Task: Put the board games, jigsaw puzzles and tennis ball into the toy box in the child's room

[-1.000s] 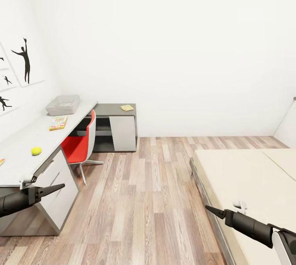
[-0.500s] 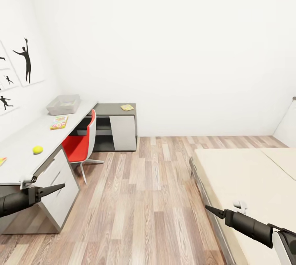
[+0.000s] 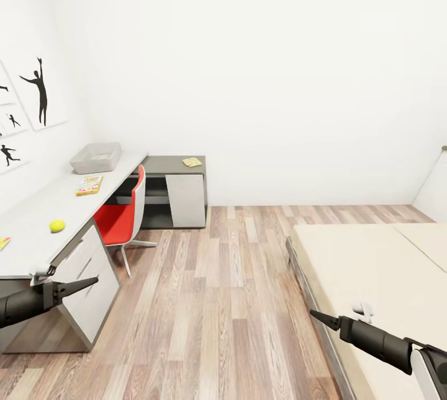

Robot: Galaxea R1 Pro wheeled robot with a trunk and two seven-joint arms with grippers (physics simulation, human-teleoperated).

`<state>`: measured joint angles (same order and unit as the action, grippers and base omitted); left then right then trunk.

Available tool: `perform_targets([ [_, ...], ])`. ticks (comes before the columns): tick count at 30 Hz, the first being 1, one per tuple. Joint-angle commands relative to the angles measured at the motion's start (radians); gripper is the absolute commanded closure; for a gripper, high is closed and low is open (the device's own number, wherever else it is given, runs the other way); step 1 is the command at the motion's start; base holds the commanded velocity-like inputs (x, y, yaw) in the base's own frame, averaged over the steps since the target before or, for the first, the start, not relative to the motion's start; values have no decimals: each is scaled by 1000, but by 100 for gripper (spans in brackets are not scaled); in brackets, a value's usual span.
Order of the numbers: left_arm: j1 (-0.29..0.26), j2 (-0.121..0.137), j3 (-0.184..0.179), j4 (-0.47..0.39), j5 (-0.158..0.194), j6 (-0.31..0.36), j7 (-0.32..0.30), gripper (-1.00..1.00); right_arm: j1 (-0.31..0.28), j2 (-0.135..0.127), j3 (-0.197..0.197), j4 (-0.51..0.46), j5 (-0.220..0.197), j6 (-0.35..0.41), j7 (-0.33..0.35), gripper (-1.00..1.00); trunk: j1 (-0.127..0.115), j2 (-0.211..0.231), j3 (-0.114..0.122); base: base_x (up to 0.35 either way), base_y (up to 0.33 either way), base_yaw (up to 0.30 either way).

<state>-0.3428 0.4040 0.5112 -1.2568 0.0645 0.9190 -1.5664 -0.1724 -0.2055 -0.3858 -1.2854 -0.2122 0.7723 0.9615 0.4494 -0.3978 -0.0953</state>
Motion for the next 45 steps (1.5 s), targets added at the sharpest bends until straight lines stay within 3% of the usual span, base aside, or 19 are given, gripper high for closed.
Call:
perform_targets([
  [1, -1, 0, 0, 0, -1, 11, -4, -100, -1, 0, -1, 0, -3, 5, 2, -100, 1, -2, -2, -1, 0, 0],
  [13, -1, 0, -1, 0, 0, 11, -4, -100, -1, 0, -1, 0, -3, 5, 2, -100, 1, -2, -2, 0, -32, 0],
  [30, -1, 1, -2, 0, -1, 11, -4, -100, -1, 0, -1, 0, -1, -1, 1, -100, 1, -2, -2, 0, -237, 0],
  [33, -1, -5, -2, 1, 3, 6, -4, -100, 3, 15, -7, 0, -4, -1, 2, -100, 1, -2, -2, 0, -162, 0],
  [45, -2, -21, -1, 1, 2, 6, -4, -100, 2, 22, -7, 0, 0, 0, 2, -100, 1, -2, -2, 0, -173, 0],
])
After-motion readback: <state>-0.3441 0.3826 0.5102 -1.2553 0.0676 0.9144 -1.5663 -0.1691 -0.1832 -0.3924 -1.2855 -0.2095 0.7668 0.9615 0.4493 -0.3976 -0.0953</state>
